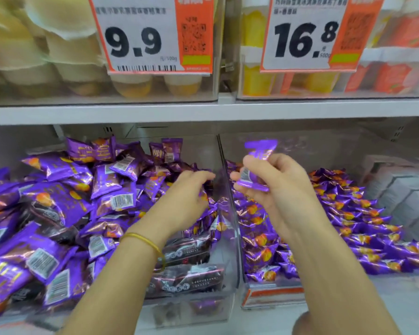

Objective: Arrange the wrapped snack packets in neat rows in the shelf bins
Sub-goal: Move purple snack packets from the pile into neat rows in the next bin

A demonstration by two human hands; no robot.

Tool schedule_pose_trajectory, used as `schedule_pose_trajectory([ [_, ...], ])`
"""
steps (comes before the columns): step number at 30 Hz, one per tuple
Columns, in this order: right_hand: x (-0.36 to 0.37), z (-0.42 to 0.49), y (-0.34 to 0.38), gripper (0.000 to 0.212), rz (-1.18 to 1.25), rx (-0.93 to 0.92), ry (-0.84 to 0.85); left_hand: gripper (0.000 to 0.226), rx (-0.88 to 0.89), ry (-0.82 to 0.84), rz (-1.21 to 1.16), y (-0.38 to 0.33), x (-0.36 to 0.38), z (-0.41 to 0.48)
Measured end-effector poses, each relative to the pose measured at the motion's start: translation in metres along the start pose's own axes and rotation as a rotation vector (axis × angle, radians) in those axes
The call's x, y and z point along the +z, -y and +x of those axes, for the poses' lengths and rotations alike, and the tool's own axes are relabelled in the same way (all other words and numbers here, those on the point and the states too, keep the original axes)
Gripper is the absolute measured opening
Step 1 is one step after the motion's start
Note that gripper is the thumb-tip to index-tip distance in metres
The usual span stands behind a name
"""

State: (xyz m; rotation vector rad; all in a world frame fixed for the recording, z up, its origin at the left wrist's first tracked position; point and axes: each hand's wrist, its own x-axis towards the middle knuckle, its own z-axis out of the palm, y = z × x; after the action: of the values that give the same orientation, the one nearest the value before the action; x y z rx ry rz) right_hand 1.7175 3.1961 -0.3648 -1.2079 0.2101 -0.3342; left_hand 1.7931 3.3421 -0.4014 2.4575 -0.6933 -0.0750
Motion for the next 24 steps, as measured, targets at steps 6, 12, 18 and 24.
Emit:
schedule_pose_trajectory([
  [6,0.001,-0.004,-0.008,0.033,-0.182,-0.001,-0.025,0.079,-0.066,0.193,0.244,0.015,0.022,0.016],
  [12,0.007,-0.007,-0.009,0.017,-0.061,0.128,-0.005,0.041,-0.11,0.027,0.247,0.009,0.009,0.009],
  [18,-0.005,-0.01,-0.009,0.03,-0.083,0.021,0.117,0.014,0.039,-0.356,0.08,-0.001,-0.023,-0.016],
  [24,-0.003,-0.017,-0.001,0.042,-0.114,-0.112,0.267,0.011,-0.003,-0.283,-0.769,-0.036,-0.044,-0.047],
])
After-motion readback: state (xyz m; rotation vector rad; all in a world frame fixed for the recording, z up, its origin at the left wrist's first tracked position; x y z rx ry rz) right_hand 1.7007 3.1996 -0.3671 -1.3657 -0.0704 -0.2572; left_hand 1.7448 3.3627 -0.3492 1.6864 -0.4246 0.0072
